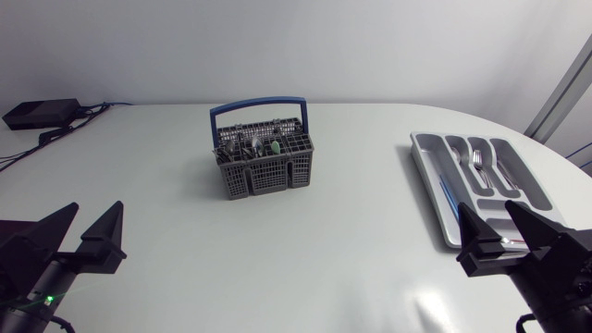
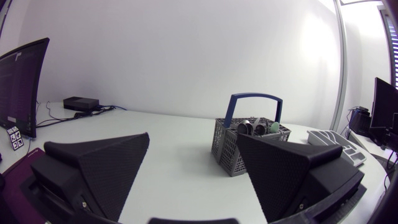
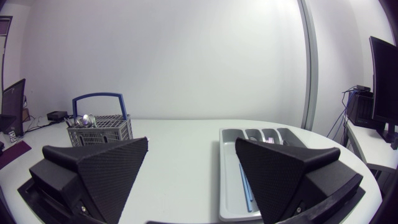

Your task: Unload the cutlery basket into the drawer organizer.

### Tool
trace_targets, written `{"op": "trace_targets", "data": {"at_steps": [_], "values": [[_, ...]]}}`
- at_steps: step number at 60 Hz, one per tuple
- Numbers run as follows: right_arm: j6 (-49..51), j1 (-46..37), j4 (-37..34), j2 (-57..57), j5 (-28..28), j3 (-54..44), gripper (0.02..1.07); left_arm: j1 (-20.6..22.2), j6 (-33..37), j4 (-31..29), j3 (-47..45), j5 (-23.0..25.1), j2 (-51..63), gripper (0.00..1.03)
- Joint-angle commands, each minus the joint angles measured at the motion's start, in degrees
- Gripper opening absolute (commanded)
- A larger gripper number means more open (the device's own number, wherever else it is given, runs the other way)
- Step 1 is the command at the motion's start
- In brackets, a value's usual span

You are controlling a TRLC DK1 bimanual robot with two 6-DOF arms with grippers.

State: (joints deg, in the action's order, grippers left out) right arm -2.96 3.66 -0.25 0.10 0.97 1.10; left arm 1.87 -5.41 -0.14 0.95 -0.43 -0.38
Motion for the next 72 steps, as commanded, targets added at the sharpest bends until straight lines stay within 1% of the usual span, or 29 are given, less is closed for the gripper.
{"op": "trace_targets", "data": {"at_steps": [1,11,17,30,40,46,58,63,72], "values": [[0.2,0.2,-0.3,-0.4,-0.4,-1.1,1.03,-0.4,-0.4,0.1,-1.0,-0.1,-0.4,0.99],[0.1,0.3,-0.1,-0.4,-0.5,-1.1,1.03,-0.1,-0.2,0.4,-1.0,-0.1,-0.4,0.99],[0.1,0.3,0.3,-0.4,-0.9,-1.1,1.03,-0.2,0.4,1.7,-1.0,-0.9,-0.4,0.99],[0.1,0.6,0.6,-0.4,-1.6,-0.3,1.03,-2.0,1.6,1.6,1.6,-1.2,-0.3,0.99],[0.1,1.2,0.7,0.7,-1.7,2.0,1.03,-2.1,2.2,0.4,4.8,-1.2,0.3,0.99],[0.1,1.8,2.0,4.2,-2.0,3.8,1.03,-2.1,2.2,0.1,7.3,-1.2,3.0,0.99],[0.1,4.4,5.4,13.9,-4.1,8.1,1.03,-2.0,2.1,0.1,13.7,-1.3,13.1,0.99],[0.1,6.1,6.5,19.9,-5.9,11.3,1.03,-1.8,2.1,-1.6,18.2,-1.4,18.7,0.99],[-0.7,8.0,6.8,28.5,-7.4,16.5,1.03,-0.6,1.1,-3.5,24.7,-1.8,26.7,0.99]]}}
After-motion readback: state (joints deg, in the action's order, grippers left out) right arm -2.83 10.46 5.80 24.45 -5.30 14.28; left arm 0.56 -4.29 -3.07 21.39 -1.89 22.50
